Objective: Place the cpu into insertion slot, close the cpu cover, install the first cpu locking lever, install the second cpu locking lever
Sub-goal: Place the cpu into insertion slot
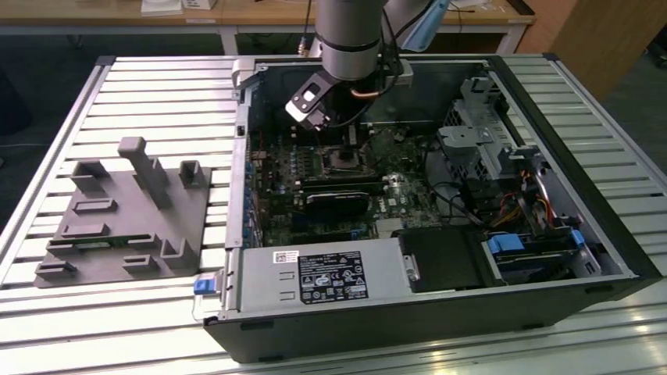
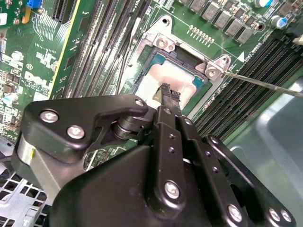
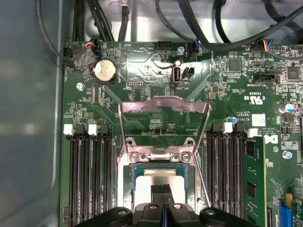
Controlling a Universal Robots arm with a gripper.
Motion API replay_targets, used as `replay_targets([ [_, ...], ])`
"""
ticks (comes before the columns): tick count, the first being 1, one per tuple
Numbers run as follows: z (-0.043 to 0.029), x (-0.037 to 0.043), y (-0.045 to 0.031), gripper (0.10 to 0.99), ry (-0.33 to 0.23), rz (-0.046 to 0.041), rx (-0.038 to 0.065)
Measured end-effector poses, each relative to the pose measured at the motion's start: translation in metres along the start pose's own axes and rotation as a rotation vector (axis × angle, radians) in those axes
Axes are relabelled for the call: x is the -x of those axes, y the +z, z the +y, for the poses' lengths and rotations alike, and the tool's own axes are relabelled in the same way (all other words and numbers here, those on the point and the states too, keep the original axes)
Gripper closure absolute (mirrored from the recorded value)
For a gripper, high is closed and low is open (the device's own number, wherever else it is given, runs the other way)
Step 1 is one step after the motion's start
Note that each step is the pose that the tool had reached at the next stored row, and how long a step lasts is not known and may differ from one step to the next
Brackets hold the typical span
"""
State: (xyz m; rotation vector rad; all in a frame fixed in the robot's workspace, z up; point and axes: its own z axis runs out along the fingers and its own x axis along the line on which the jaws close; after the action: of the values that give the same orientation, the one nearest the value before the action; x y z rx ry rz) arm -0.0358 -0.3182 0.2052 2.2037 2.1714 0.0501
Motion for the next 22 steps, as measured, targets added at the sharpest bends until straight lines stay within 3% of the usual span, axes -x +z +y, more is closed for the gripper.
replay_targets([
  [8, -0.0003, -0.0001, 0.0051, 0.980, 0.004, -0.0001, 0.000],
  [22, -0.0003, -0.0001, 0.0068, 0.980, 0.004, -0.0005, 0.000],
])
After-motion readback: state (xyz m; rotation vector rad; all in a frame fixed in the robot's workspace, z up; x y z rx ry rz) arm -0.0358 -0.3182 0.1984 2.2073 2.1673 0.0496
